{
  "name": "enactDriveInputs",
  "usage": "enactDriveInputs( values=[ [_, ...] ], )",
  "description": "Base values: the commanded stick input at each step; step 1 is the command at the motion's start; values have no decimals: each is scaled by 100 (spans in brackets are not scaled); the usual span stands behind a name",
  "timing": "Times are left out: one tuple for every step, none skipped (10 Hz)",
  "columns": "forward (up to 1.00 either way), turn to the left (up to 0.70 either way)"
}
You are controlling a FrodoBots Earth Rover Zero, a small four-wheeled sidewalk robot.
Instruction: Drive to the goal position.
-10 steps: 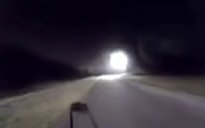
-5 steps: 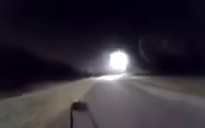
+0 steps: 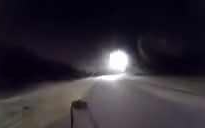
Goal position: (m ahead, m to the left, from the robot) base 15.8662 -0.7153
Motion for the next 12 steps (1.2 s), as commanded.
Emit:
enactDriveInputs(
  values=[
    [100, 11],
    [100, 8],
    [100, 4],
    [100, 4],
    [100, 4],
    [100, 4],
    [100, 4],
    [100, 3],
    [100, 2],
    [100, 1],
    [100, -1],
    [100, -10]
  ],
)
